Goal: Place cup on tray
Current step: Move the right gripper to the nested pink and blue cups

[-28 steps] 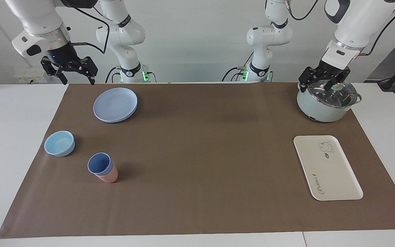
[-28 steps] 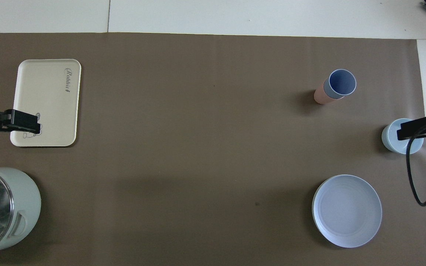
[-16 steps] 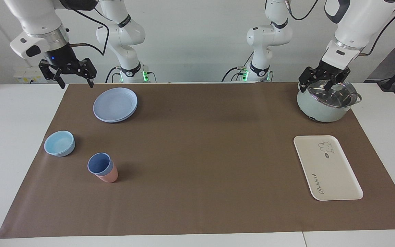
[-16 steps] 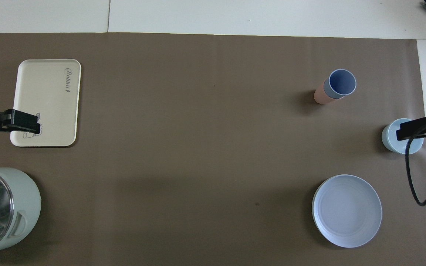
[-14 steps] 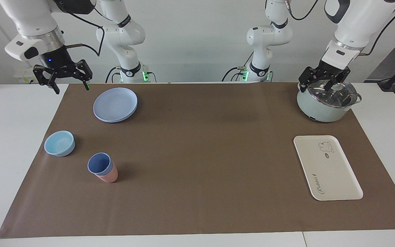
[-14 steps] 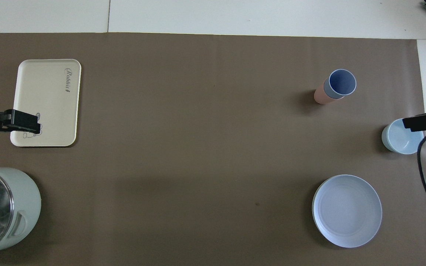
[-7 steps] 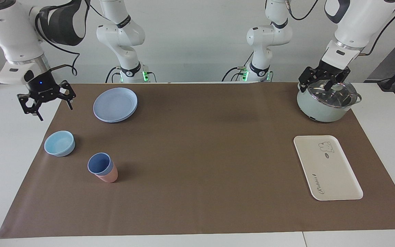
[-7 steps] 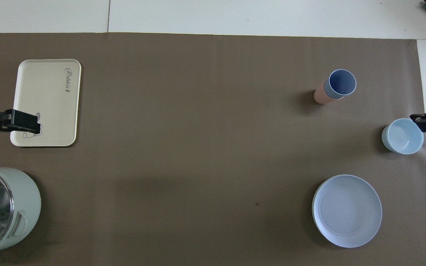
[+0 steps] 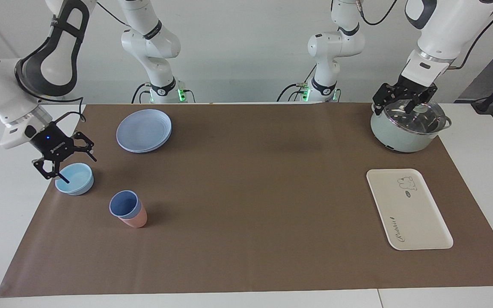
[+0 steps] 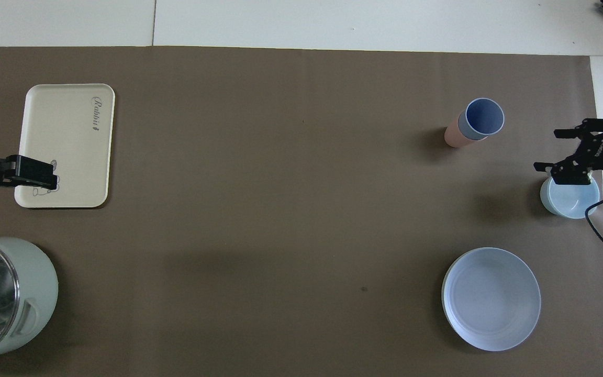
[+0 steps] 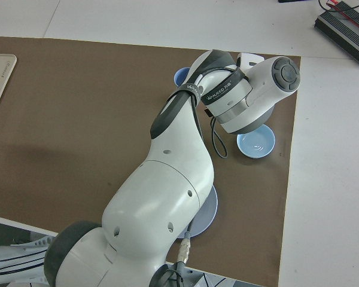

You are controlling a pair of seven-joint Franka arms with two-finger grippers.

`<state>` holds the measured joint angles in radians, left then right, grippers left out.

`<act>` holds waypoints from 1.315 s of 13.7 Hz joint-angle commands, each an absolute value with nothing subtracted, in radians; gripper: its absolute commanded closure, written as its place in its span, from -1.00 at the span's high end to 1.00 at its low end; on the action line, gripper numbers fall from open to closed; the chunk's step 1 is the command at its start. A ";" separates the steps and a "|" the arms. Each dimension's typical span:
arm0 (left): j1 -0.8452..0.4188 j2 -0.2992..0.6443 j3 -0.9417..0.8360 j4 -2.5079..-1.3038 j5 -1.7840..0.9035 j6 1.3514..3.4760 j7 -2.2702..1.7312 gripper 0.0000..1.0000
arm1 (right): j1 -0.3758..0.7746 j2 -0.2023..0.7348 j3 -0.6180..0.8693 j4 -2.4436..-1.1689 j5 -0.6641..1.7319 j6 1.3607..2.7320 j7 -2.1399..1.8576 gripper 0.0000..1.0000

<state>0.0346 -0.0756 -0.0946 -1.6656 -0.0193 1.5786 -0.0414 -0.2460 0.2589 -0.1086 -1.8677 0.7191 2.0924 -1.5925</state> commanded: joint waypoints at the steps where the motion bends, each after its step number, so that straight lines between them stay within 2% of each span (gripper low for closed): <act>1: 0.040 -0.104 -0.095 -1.695 -0.006 1.578 -0.035 1.00 | -0.259 0.340 -0.095 -1.848 0.846 2.066 -1.681 1.00; 3: 0.040 -0.104 -0.095 -1.695 -0.006 1.578 -0.035 1.00 | -0.261 0.406 -0.097 -1.832 0.934 2.039 -1.751 1.00; 6: 0.040 -0.104 -0.095 -1.695 -0.006 1.578 -0.035 1.00 | -0.258 0.433 -0.089 -1.829 0.977 2.036 -1.790 1.00; 9: 0.040 -0.104 -0.095 -1.695 -0.006 1.578 -0.035 1.00 | -0.252 0.478 -0.064 -1.813 1.118 2.017 -1.877 1.00; 18: 0.040 -0.104 -0.095 -1.695 -0.006 1.578 -0.035 1.00 | -0.242 0.500 -0.055 -1.809 1.250 2.002 -1.985 1.00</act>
<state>0.0346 -0.0756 -0.0946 -1.6656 -0.0193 1.5786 -0.0415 -0.2378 0.4796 -0.0596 -1.8299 1.2146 2.0195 -1.9587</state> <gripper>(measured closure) 0.000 0.000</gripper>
